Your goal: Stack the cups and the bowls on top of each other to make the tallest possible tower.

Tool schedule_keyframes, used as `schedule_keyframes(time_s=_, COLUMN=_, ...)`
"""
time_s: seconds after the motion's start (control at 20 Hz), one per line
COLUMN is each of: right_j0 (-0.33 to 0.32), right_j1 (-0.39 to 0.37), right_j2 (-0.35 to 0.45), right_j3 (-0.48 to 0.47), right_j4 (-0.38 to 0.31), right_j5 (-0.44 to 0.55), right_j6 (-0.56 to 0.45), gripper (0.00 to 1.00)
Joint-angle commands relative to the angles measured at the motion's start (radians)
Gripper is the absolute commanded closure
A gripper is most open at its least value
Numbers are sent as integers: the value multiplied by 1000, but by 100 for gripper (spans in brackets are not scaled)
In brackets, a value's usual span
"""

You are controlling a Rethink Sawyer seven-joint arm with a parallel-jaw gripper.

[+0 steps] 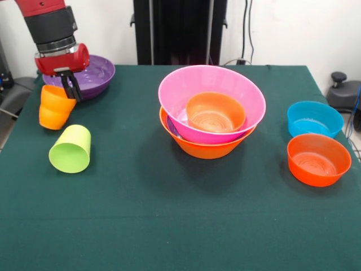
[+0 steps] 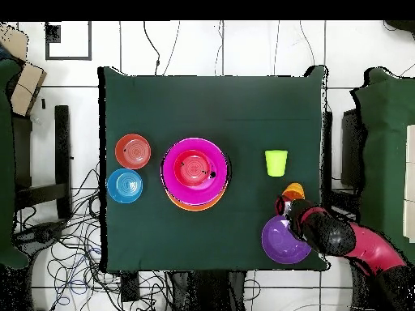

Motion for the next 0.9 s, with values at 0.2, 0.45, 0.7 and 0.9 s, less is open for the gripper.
schedule_keyframes(time_s=0.2, right_j0=79, right_j1=-25, right_j2=12, right_j3=-80, right_j4=10, right_j5=134, right_j6=-59, gripper=100)
schedule_keyframes(time_s=0.45, right_j0=95, right_j1=-73, right_j2=16, right_j3=-67, right_j4=59, right_j5=182, right_j6=-37, gripper=100)
schedule_keyframes(time_s=0.7, right_j0=118, right_j1=-160, right_j2=31, right_j3=-47, right_j4=120, right_j5=266, right_j6=-32, gripper=100)
schedule_keyframes(time_s=0.9, right_j0=151, right_j1=-261, right_j2=38, right_j3=-45, right_j4=190, right_j5=386, right_j6=-31, gripper=100)
